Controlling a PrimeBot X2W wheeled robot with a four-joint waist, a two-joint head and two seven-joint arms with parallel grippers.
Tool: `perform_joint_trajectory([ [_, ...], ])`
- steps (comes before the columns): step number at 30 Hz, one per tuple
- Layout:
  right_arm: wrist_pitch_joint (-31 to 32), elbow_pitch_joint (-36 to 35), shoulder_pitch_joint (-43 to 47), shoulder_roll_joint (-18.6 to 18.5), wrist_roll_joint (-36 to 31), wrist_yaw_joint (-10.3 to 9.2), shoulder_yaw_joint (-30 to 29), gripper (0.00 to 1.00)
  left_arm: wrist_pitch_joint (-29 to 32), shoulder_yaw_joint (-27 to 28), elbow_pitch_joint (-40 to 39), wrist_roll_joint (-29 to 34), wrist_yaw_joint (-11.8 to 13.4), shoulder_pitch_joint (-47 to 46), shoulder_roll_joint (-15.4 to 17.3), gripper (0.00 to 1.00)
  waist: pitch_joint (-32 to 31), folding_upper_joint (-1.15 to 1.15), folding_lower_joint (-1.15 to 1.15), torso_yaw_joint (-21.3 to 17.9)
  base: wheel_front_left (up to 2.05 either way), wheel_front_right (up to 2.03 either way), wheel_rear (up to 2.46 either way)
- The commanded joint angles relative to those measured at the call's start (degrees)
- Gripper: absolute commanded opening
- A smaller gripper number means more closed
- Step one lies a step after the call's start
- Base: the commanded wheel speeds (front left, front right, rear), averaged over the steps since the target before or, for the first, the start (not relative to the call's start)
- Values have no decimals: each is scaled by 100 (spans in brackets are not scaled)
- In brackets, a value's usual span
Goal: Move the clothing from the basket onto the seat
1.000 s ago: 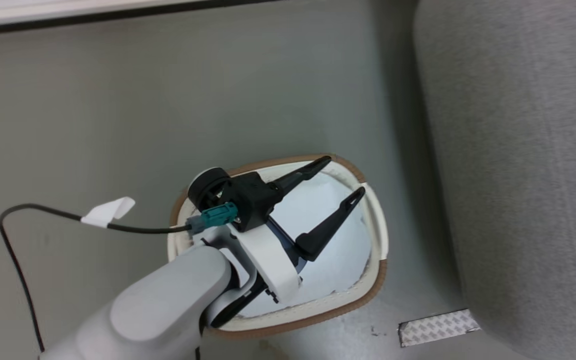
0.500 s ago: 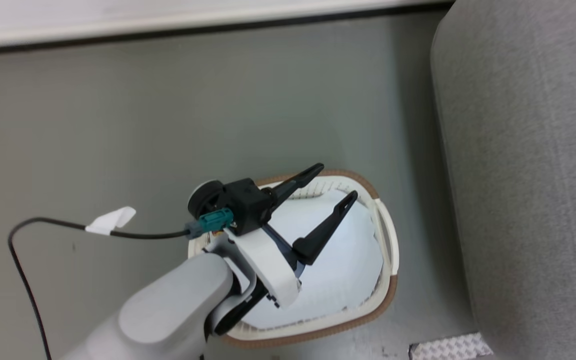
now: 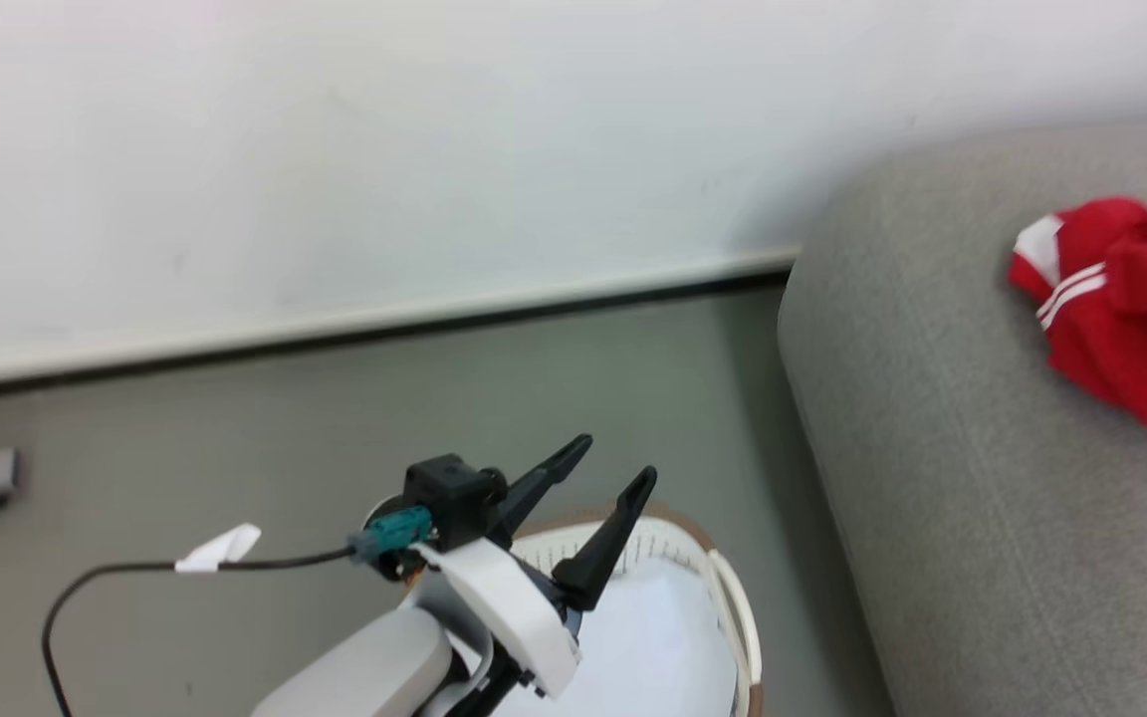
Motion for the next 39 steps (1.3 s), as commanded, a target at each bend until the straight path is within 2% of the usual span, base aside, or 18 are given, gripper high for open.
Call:
perform_joint_trajectory([
  [1, -81, -391, 232, -108, 117, -15, 21, 100, -30, 82, 17, -85, 40, 236, -5, 100, -819, 0, 2, 26, 0, 0, 0],
  [4, -271, -1084, 511, -161, 285, -15, -9, 100, -38, 263, -39, -91, 120, 439, 7, 100, -1144, 0, 2, 143, 0, 0, 0],
  [8, -736, -1906, 908, 37, 366, -15, -179, 100, -35, 674, -193, -56, 290, 681, 161, 100, -1387, 0, 2, 332, 0, 0, 0],
  [12, -1301, -2560, 1349, 379, 282, -15, -437, 100, -34, 1227, -379, 2, 459, 914, 347, 100, -1554, 0, 2, 532, 0, 0, 0],
  [13, -1458, -2681, 1479, 495, 247, -14, -496, 100, -33, 1319, -426, -49, 434, 1017, 383, 100, -1583, 0, 2, 577, 0, 0, 0],
  [19, -2392, -3199, 2343, 1256, -190, -15, -869, 100, -35, 2237, -696, 91, 699, 1560, 593, 100, -1684, 0, 2, 871, 0, 0, 0],
  [24, -3156, -3279, 3128, 1871, -531, -14, -1061, 100, -35, 3074, -955, 430, 854, 2150, 565, 100, -1714, 0, 2, 1062, 0, 0, 0],
  [27, -3706, -3152, 3570, 2204, -826, -14, -1160, 100, -36, 3429, -1009, 639, 848, 2487, 476, 100, -1729, 0, 2, 1134, 0, 0, 0],
  [34, -4678, -2632, 4101, 2639, -1174, -14, -1061, 100, -36, 4002, -960, 1064, 840, 3050, 179, 100, -1739, 0, 2, 1196, 0, 0, 0],
  [39, -4953, -2258, 4247, 2896, -1350, -14, -1070, 100, -36, 4351, -876, 1437, 675, 3405, -61, 100, -1758, 0, 2, 1228, 0, 0, 0],
])
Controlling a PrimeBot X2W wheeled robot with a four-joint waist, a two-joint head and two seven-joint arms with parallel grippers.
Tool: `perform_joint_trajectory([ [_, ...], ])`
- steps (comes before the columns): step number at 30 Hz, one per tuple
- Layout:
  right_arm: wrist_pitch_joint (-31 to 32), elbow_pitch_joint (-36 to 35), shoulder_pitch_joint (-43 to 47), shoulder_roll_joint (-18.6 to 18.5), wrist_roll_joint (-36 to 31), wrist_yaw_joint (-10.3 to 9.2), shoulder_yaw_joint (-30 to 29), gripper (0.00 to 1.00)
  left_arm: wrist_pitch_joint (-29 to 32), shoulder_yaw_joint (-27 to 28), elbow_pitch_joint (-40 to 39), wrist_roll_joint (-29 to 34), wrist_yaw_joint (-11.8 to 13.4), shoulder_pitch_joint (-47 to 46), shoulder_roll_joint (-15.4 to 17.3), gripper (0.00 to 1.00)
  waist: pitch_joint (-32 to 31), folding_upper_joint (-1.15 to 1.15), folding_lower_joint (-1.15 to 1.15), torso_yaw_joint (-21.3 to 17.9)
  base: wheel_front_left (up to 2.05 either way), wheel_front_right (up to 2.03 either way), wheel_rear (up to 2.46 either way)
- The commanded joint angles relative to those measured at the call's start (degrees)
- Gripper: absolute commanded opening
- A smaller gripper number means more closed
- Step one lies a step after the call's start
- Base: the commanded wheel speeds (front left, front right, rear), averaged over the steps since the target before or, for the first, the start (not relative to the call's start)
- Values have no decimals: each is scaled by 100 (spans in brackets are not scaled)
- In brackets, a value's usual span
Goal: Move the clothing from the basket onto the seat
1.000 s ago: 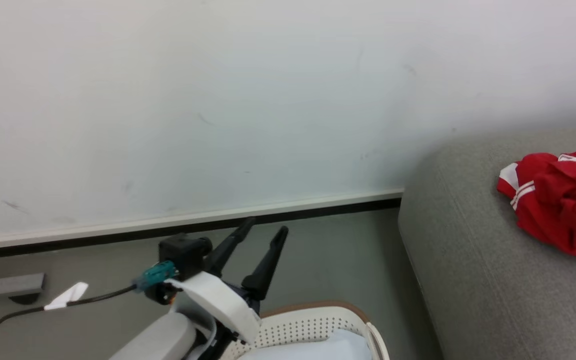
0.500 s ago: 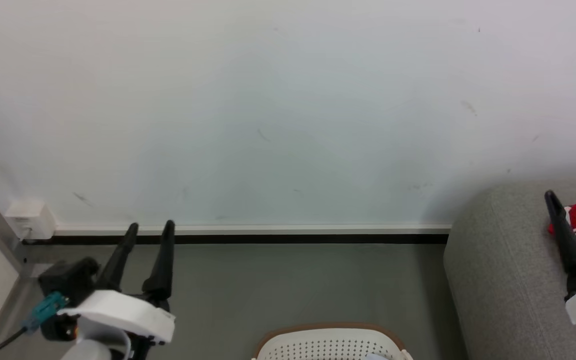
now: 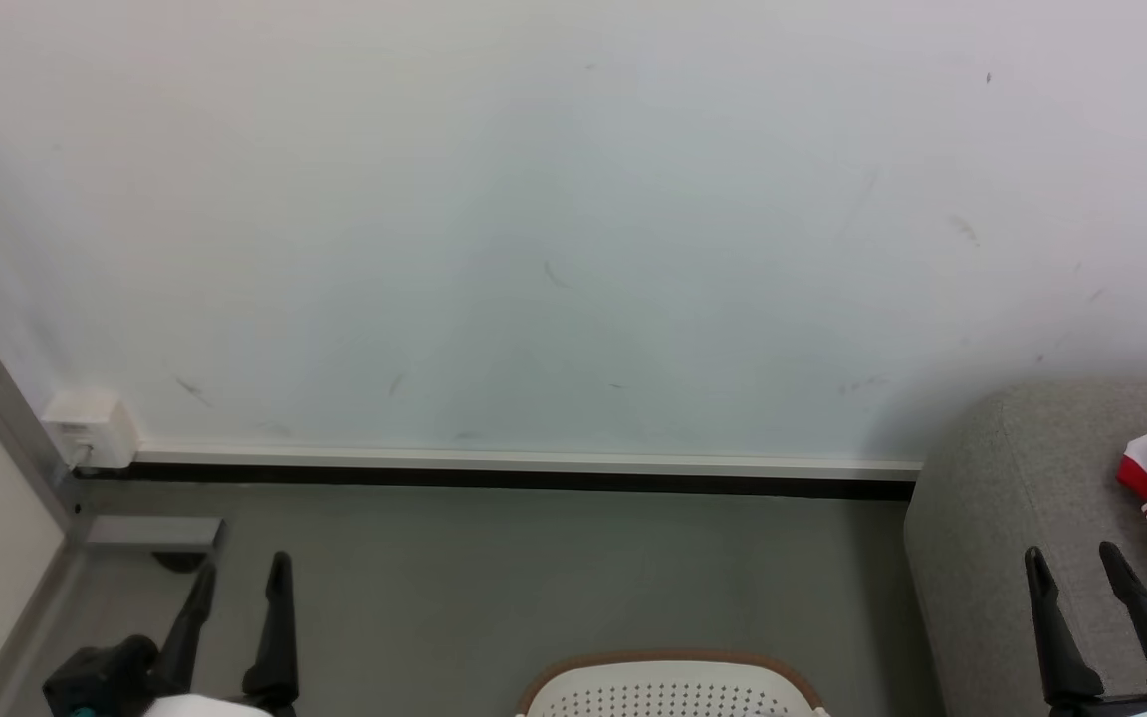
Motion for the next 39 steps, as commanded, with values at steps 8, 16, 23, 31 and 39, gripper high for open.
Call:
perform_joint_trajectory([
  [8, -60, 135, -100, 184, -138, -15, 106, 100, -3, 221, 345, 462, -268, 121, -267, 100, 32, 0, 0, 24, 0, 0, 0],
  [16, -62, 202, -166, 236, -124, -14, 193, 100, -3, 411, 567, 706, -470, 44, -469, 100, 32, 0, 0, 24, 0, 0, 0],
  [23, 4, 345, 10, 346, -53, 0, 226, 0, 33, 394, 777, 631, -566, 164, -586, 0, 35, 0, 1, 24, 0, 0, 0],
  [31, 248, 322, -61, 445, 694, -1, 54, 0, 289, 577, 766, -102, -654, 63, -671, 0, 71, 0, 1, 9, 0, 0, 0],
  [39, 455, 288, -116, 536, 1379, -2, -85, 0, 492, 711, 682, -779, -703, 10, -750, 0, 108, 0, 1, -6, 0, 0, 0],
])
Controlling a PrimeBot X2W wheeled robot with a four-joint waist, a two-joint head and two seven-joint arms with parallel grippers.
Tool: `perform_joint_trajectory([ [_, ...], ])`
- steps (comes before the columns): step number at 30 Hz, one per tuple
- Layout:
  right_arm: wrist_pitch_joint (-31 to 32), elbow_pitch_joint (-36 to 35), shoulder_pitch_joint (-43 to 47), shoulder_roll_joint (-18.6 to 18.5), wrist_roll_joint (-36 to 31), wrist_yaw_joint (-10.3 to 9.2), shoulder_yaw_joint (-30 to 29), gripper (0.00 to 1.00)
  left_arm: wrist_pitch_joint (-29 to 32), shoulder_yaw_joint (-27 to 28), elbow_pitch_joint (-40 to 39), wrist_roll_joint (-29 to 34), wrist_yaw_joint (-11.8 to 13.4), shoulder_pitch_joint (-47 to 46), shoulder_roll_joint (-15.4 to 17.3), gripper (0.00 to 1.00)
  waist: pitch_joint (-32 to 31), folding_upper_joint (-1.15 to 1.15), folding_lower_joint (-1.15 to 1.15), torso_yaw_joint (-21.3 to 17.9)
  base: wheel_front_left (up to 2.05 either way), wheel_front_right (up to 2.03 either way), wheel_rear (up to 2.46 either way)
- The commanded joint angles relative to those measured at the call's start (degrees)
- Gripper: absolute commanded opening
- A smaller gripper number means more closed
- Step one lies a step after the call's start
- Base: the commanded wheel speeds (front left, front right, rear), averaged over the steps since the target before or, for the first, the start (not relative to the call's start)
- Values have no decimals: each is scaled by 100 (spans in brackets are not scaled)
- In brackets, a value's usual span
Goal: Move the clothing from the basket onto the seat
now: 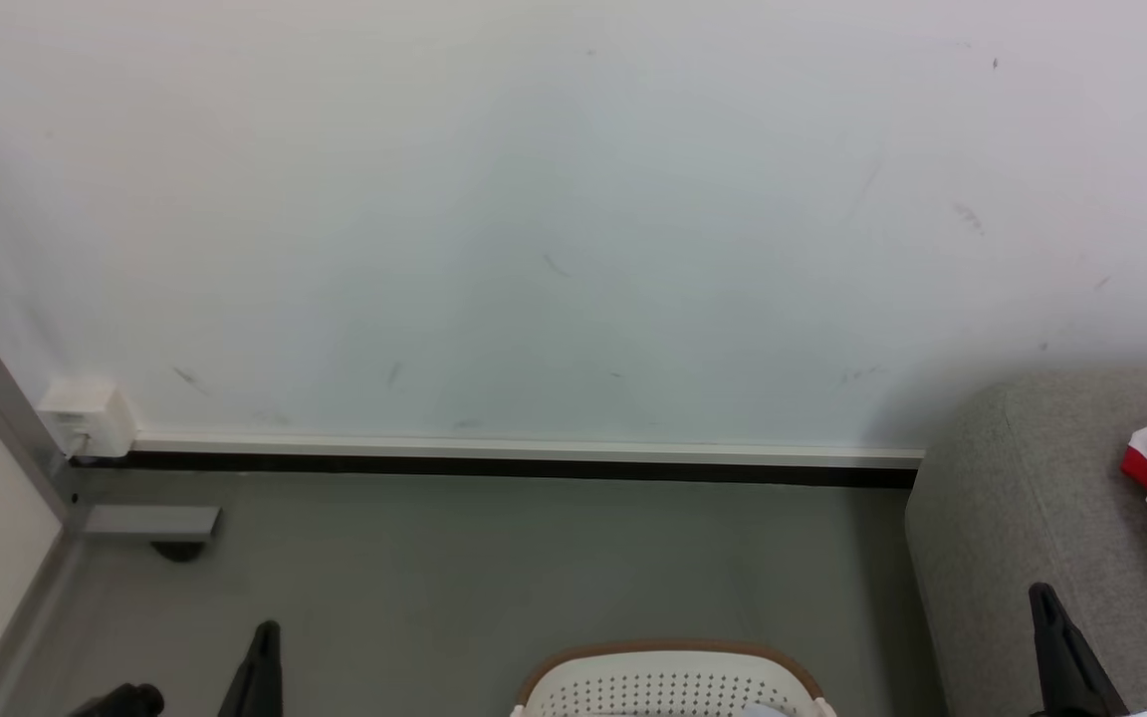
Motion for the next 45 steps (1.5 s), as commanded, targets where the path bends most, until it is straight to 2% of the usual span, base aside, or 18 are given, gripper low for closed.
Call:
perform_joint_trajectory([
  [1, 64, -110, -203, -6, 263, -2, -85, 0, 67, 90, -128, -261, -37, -188, 9, 0, 9, 0, 0, -3, 0, 0, 0],
  [26, 602, -182, -342, 227, 2022, -5, -449, 0, 607, 455, -326, -2002, -157, -329, -192, 0, 124, 0, 0, -49, 0, 0, 0],
  [45, 917, -218, -420, 360, 3039, -7, -660, 0, 922, 671, -417, -2993, -238, -419, -313, 0, 206, 0, -1, -82, 0, 0, 0],
])
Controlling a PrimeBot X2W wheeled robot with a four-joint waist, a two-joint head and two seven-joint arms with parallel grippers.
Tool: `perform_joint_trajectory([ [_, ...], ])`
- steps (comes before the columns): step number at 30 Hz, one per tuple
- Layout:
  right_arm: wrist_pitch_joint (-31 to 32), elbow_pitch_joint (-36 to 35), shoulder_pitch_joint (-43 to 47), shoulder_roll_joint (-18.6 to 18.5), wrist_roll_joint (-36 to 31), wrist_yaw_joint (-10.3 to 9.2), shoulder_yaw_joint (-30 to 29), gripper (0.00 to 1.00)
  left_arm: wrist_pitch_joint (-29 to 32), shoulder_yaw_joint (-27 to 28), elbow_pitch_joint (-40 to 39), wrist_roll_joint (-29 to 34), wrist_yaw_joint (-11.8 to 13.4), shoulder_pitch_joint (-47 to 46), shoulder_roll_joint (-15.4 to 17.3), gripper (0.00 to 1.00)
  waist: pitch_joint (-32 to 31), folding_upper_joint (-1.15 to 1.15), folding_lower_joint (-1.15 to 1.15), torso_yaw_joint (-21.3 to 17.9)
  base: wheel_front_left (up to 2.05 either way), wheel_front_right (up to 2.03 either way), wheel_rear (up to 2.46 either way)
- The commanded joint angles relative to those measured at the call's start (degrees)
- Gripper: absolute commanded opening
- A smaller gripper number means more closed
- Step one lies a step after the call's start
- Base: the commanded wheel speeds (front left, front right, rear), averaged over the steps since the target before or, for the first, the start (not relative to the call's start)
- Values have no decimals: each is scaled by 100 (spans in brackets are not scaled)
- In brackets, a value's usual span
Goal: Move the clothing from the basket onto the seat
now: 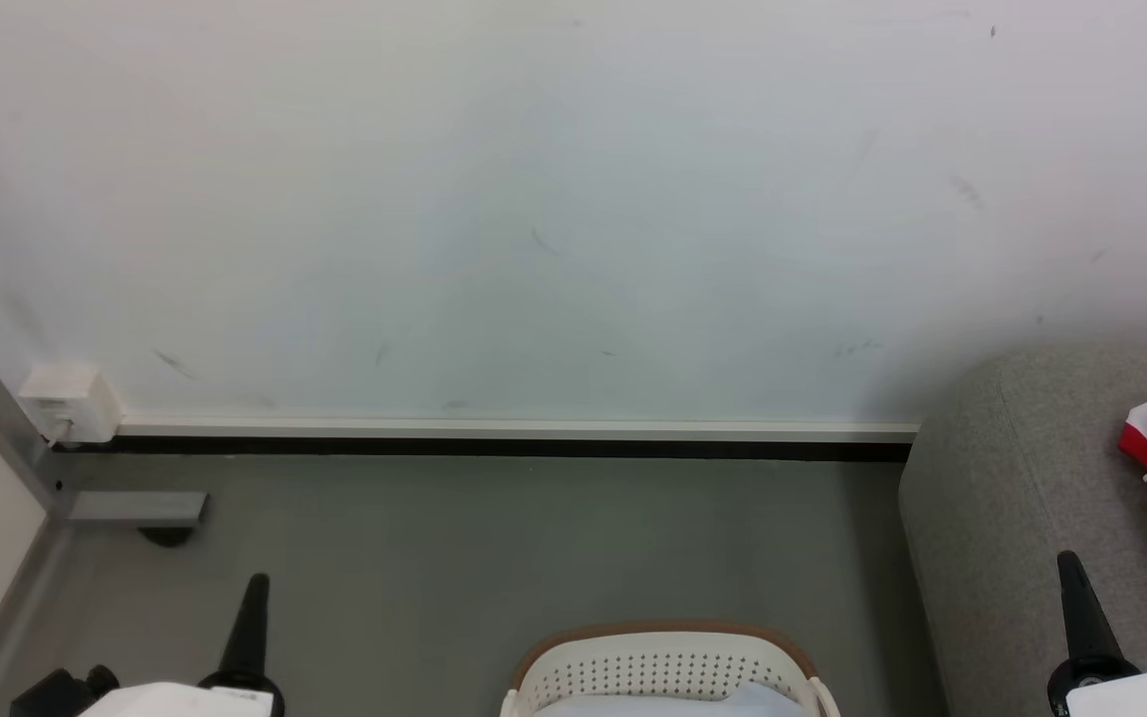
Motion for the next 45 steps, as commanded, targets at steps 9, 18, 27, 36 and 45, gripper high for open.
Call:
perform_joint_trajectory([
  [9, 161, -86, -169, 36, 550, -8, -138, 0, 160, 139, -114, -563, -59, -168, -44, 0, 43, 0, 0, -17, 0, 0, 0],
  [18, 288, -100, -194, 92, 962, -9, -224, 0, 292, 224, -148, -961, -97, -204, -89, 0, 84, 0, 0, -34, 0, 0, 0],
  [27, 398, -111, -215, 143, 1341, -10, -296, 0, 408, 309, -178, -1328, -121, -235, -137, 0, 125, 0, 0, -50, 0, 0, 0],
  [36, 504, -124, -251, 182, 1698, -11, -370, 0, 520, 383, -208, -1679, -162, -263, -179, 0, 166, 0, 0, -66, 0, 0, 0],
  [45, 615, -132, -271, 223, 2029, -12, -431, 0, 622, 455, -235, -2013, -179, -284, -222, 0, 208, 0, -1, -83, 0, 0, 0],
])
